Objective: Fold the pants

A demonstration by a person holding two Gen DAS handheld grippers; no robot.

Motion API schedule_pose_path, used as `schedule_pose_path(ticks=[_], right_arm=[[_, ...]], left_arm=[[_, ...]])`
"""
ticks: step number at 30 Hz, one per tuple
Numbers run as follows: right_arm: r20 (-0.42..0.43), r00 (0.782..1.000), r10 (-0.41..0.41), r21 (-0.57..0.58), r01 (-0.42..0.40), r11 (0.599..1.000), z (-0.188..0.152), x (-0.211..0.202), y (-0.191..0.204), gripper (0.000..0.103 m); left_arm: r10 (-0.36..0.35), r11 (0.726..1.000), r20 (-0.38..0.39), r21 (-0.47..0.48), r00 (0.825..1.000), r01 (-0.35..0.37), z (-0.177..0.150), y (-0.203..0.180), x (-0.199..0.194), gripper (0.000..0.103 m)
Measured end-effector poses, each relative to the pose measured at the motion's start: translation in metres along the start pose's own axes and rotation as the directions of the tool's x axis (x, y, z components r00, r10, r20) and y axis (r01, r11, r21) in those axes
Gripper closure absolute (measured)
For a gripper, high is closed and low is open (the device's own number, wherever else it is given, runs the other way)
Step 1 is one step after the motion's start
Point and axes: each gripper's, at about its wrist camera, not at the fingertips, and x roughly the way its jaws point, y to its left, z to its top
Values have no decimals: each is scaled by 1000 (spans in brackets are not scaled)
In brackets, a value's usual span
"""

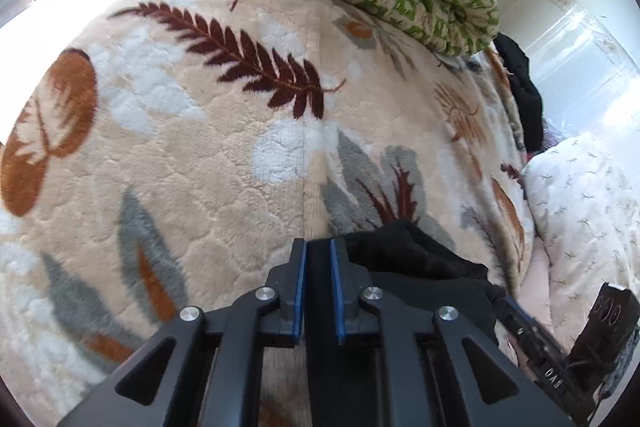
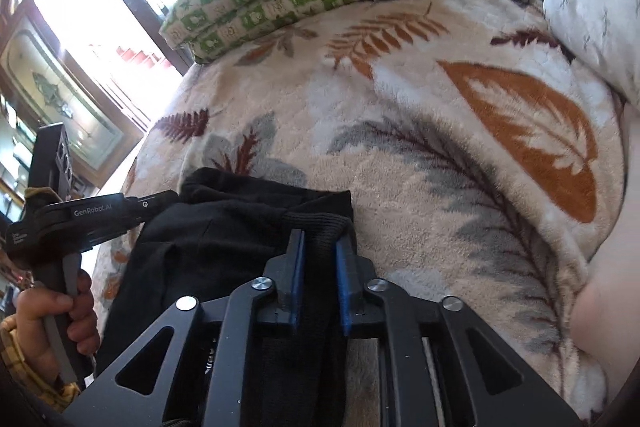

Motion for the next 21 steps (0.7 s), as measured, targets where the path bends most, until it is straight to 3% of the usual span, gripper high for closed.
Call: schedule_pose_path(ticks=[4,6,8,14,18,21], right_arm=[[19,999,35,-16,-35,999,-4,-32,7,75],[27,998,50,-35,-50,998,-12,-43,14,75],[17,999,49,-51,-48,998,-20,-46,23,75],[8,999,51,-93,-50,994,-55,-60,46,75],[-79,996,-42,-133,31,991,-81,-42,46,78],[-53,996,-68,-197,57,979,-90,-36,46,78]], left_arm=[[3,995,43,95,999,-7,-18,-12,-34,84],[-17,994,47,110,999,12,-30,-16,-47,68],[-35,992,56,120,998,28,-44,-21,-57,60],[33,973,102,222,994,-55,-96,-47,-72,60],[117,949,90,284,989,-138,-127,-47,-54,58],[104,956,89,267,991,-124,-127,-40,-49,53]])
